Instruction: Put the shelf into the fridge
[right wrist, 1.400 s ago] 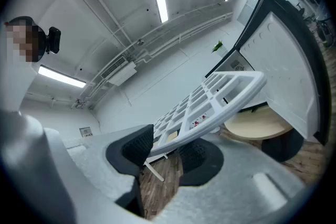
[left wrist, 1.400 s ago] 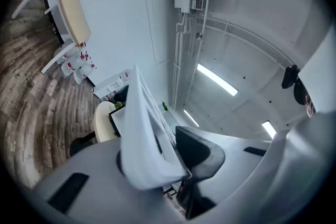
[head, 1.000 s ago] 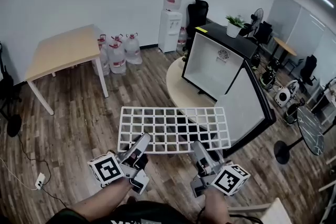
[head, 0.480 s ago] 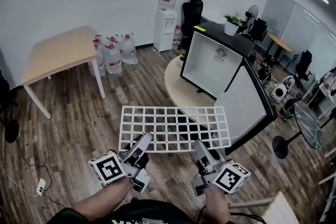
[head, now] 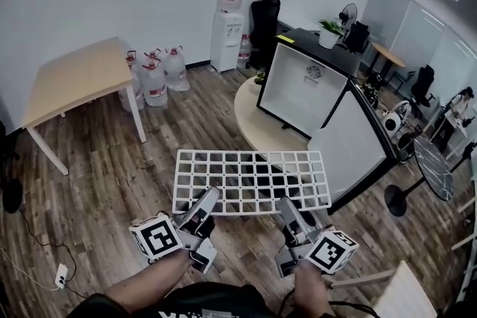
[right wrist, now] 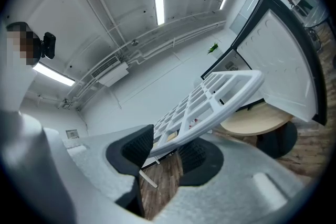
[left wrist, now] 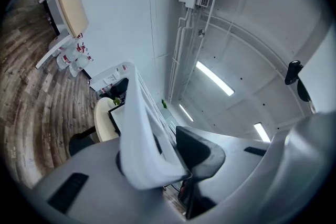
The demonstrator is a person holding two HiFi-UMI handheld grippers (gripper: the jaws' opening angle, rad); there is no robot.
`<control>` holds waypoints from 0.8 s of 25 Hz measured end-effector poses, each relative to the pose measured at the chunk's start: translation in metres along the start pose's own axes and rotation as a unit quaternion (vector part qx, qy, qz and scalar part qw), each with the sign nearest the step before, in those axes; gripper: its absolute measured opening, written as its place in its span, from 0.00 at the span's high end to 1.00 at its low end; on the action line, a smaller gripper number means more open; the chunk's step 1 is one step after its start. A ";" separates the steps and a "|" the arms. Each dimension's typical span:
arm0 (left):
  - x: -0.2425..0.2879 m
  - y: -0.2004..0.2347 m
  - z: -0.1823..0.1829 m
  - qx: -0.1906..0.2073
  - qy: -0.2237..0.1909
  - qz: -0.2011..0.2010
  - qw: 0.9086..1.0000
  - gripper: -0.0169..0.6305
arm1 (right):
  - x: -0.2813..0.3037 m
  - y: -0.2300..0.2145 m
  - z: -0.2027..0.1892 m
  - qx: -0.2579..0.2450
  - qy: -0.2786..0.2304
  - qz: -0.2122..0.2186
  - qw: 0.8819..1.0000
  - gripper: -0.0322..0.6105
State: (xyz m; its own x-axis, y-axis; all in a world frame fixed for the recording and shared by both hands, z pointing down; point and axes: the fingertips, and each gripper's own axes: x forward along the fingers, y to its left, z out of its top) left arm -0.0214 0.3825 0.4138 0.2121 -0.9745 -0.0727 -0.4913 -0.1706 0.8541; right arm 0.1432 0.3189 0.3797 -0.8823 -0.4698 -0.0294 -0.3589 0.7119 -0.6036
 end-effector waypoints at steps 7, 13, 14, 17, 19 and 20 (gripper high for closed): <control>-0.004 -0.001 0.020 0.017 0.000 -0.054 0.998 0.84 | 0.015 0.009 -0.017 0.004 0.003 -0.011 1.000 0.73; 0.008 0.010 0.039 0.018 -0.010 -0.058 0.998 0.84 | 0.044 0.001 -0.017 0.008 0.012 -0.002 1.000 0.73; 0.011 0.013 0.044 0.019 -0.012 -0.056 0.998 0.84 | 0.051 -0.001 -0.015 0.009 0.013 0.002 1.000 0.73; 0.024 0.020 0.061 0.021 -0.021 -0.051 0.998 0.84 | 0.076 -0.007 -0.009 0.009 0.016 0.014 1.000 0.73; 0.035 0.024 0.071 0.023 -0.026 -0.049 0.998 0.84 | 0.090 -0.014 -0.002 0.009 0.018 0.020 1.000 0.73; 0.042 0.026 0.076 0.025 -0.028 -0.049 0.998 0.84 | 0.097 -0.018 0.002 0.009 0.018 0.023 1.000 0.73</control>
State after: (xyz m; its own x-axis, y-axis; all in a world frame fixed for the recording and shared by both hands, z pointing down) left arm -0.0889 0.3264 0.3937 0.2149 -0.9590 -0.1848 -0.5121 -0.2718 0.8148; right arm 0.0646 0.2597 0.3865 -0.9082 -0.4177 -0.0282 -0.3129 0.7221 -0.6170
